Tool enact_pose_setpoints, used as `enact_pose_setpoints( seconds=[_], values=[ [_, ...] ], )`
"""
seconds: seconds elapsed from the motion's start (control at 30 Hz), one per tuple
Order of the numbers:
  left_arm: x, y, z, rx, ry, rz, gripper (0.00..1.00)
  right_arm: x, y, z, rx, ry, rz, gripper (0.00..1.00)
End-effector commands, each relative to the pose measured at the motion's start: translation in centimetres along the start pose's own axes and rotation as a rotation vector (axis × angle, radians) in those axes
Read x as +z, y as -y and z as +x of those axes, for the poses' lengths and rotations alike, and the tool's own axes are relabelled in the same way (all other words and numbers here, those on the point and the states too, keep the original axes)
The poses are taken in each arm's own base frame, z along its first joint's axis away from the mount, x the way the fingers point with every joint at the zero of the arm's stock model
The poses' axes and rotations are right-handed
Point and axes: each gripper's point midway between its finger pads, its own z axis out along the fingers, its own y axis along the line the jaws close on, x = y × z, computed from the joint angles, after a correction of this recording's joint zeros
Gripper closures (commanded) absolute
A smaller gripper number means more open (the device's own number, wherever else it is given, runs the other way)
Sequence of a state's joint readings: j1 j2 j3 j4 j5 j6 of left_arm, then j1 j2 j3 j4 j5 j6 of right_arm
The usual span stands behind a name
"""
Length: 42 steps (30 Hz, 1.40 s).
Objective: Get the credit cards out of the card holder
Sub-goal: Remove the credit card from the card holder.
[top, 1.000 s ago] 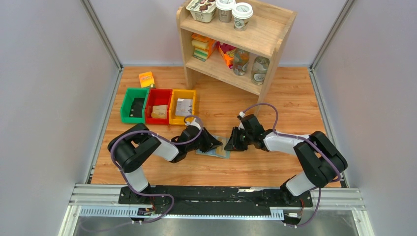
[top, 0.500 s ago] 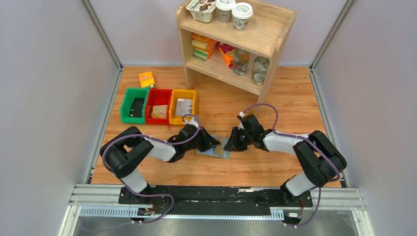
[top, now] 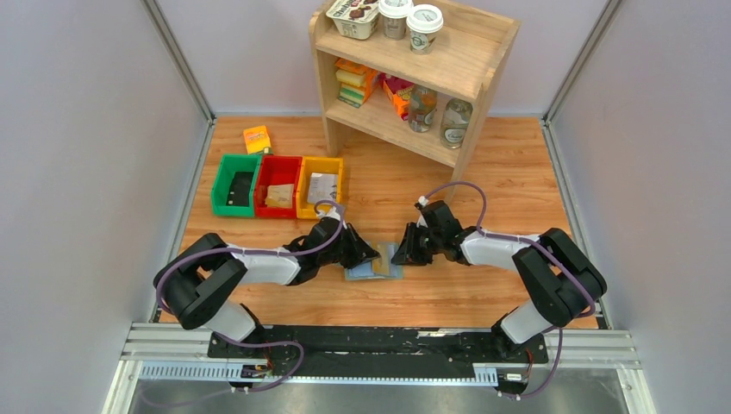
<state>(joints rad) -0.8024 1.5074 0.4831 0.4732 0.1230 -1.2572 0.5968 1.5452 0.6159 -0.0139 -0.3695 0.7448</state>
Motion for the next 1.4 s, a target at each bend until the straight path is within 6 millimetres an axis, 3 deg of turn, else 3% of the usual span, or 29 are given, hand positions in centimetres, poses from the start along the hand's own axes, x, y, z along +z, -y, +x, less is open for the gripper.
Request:
enact_pose_setpoints(
  seconds=[0.0,0.43,0.63,0.73,0.93,1.1,1.2,1.37],
  values=[
    [-0.6,0.2,-0.6,0.050,0.010,-0.045,0.92,0.6,2.8,1.6,0.014,-0.039,0.112,0.75],
    [-2.8,-3.2,-1.3,0.055,0.048,-0.189,0.94,0.7,2.8,1.6,0.014,-0.038,0.113,0.75],
    [-2.9,-4.6,-0.3,0.016,0.014,-0.214,0.94,0.7,2.7,1.5,0.012,-0.038,0.104,0.75],
    [-2.9,-4.9,-0.1,0.005,0.014,-0.210,0.93,0.3,1.5,1.2,-0.007,-0.021,0.050,0.73],
    [-2.3,-4.7,0.4,-0.002,-0.016,-0.190,0.93,-1.7,-3.6,-0.9,-0.108,0.074,-0.130,0.71],
    [-2.1,-4.6,0.6,-0.013,-0.026,-0.176,0.93,-1.8,-7.3,-0.5,-0.178,0.038,-0.272,0.73],
    [-2.1,-4.6,0.7,-0.013,-0.026,-0.173,0.93,-1.0,-7.9,0.0,-0.176,0.006,-0.297,0.78],
    [-2.2,-4.6,0.6,-0.015,-0.018,-0.168,0.93,0.7,-6.7,0.8,-0.127,-0.046,-0.278,0.91]
  ],
)
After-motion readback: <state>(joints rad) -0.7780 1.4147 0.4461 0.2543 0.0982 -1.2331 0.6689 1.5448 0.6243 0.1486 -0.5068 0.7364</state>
